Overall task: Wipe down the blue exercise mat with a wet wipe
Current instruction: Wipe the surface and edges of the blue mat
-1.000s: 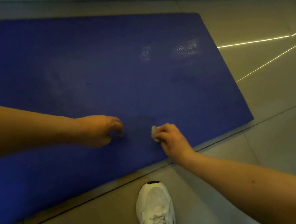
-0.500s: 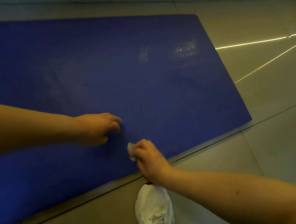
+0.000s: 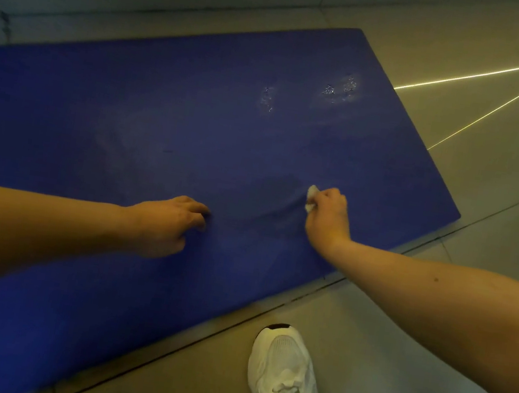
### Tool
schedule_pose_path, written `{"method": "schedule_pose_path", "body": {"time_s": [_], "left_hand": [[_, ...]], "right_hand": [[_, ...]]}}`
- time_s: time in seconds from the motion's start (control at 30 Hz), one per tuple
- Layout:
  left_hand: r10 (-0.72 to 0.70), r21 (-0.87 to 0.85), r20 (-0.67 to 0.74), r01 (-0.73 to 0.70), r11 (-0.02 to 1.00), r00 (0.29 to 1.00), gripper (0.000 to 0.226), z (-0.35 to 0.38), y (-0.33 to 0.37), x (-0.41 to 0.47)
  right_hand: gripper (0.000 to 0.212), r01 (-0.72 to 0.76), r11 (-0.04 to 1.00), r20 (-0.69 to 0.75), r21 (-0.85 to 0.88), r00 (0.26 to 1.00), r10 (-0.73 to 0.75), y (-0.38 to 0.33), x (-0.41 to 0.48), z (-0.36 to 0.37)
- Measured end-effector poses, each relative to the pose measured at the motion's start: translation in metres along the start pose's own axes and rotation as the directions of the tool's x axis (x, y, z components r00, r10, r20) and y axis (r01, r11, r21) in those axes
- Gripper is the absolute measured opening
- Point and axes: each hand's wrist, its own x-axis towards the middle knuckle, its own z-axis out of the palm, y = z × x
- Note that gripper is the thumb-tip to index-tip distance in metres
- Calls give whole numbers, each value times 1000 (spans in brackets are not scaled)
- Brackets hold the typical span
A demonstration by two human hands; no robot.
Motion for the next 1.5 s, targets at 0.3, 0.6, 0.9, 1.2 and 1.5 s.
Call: {"method": "schedule_pose_path", "body": {"time_s": [0.3,0.6,0.9,1.2,1.5], "left_hand": [[13,28,-21,-12,1000,1000,54,2,-1,3],[-35,87,-118,46,995,992,55,1,-14,2],[-157,157,-213,193,969,964,67,-10,-26,13],[-199,147,-185,228,963,962,82,-8,-30,15],[-218,112,-233,249,962,948,73,-14,-34,22]], "right_hand": [[14,632,740,308,229,674,-671,-71,-49,35],[19,301,939,27,-168,953,-301,-15,56,9],[26,456,855,139,247,857,-497,-96,-22,51],[24,598,801,133,-25,796,-591,-80,54,33],[19,214,977,29,5,976,-214,-90,79,39]]}}
